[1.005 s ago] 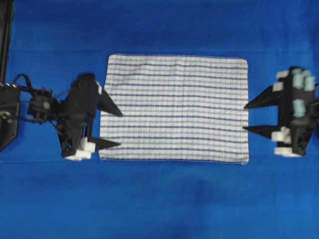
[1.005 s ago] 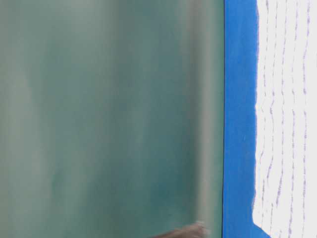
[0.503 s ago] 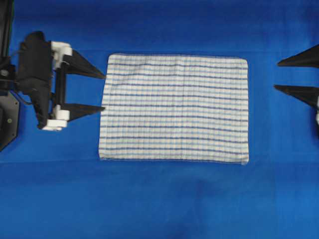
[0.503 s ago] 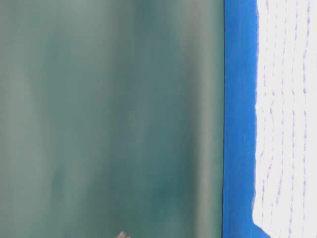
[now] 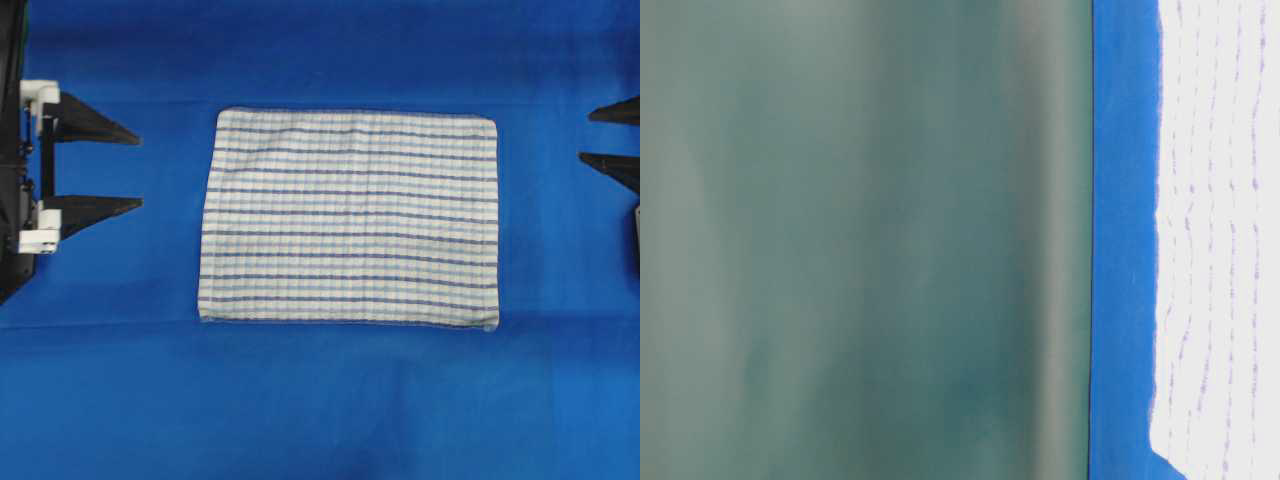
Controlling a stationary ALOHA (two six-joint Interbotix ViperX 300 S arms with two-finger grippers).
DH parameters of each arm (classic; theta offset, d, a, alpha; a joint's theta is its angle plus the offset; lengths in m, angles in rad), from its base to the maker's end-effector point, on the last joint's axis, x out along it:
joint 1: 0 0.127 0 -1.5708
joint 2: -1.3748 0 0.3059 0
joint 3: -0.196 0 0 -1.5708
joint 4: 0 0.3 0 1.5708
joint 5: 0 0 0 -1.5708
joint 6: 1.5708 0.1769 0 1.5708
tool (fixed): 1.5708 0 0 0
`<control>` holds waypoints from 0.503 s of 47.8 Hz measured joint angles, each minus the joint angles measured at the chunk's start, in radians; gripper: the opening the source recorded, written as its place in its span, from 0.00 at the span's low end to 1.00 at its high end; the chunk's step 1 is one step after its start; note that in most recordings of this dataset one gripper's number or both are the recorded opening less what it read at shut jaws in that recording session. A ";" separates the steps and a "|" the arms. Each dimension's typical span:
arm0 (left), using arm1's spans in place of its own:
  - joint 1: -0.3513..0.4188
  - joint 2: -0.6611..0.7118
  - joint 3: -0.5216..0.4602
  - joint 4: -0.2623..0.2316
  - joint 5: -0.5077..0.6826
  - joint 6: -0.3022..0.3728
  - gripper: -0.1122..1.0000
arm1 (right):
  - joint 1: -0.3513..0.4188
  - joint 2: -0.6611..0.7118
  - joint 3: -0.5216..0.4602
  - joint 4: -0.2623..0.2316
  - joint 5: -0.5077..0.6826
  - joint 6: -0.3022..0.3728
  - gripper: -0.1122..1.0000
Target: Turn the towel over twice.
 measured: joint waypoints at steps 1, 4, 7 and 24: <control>0.000 -0.014 0.012 0.000 -0.002 -0.005 0.85 | -0.005 -0.002 0.011 0.000 -0.015 0.006 0.62; 0.002 -0.049 0.048 0.000 -0.008 -0.005 0.85 | -0.025 0.000 0.048 0.000 -0.067 0.028 0.61; 0.002 -0.081 0.078 0.000 -0.018 -0.018 0.85 | -0.049 0.000 0.080 0.000 -0.120 0.049 0.61; 0.011 -0.156 0.163 0.000 -0.038 -0.034 0.85 | -0.138 0.003 0.112 -0.002 -0.222 0.071 0.61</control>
